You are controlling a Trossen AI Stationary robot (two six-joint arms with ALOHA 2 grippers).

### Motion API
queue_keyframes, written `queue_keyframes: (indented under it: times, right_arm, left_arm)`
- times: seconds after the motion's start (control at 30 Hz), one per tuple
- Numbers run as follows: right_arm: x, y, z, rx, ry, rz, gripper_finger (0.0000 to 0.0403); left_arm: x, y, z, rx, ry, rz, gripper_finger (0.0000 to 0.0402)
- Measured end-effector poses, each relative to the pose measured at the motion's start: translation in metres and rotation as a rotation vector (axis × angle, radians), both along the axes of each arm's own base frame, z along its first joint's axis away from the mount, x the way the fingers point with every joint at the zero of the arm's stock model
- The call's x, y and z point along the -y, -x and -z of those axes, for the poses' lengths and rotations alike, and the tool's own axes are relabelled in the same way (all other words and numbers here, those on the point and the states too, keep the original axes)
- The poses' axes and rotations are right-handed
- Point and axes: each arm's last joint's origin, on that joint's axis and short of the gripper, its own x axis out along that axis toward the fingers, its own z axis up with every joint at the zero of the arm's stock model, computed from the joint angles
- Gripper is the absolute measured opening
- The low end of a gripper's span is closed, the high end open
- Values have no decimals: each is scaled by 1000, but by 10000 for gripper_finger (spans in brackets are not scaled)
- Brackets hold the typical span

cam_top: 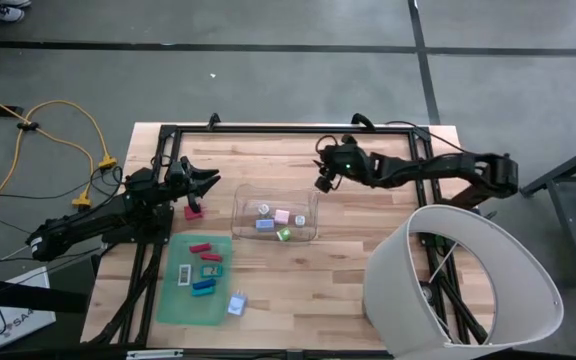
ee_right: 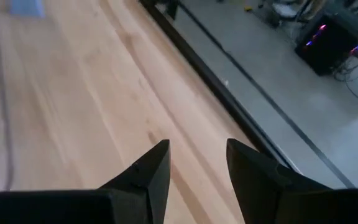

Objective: Pick & Place Office items
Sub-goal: Put the top blue charger adapter into the transparent bin

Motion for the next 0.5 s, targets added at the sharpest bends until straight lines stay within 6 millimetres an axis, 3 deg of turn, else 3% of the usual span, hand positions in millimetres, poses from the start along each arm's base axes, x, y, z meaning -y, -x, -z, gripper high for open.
queue_keyframes:
  times: [0.23, 0.5]
  right_arm:
    - [9, 19, 21, 1, -11, 49, 144]
    - [-5, 34, 38, 88, -90, -43, 144]
  left_arm:
    - [0, 0, 0, 2, -1, 1, 102]
    - [0, 0, -1, 6, -2, 1, 102]
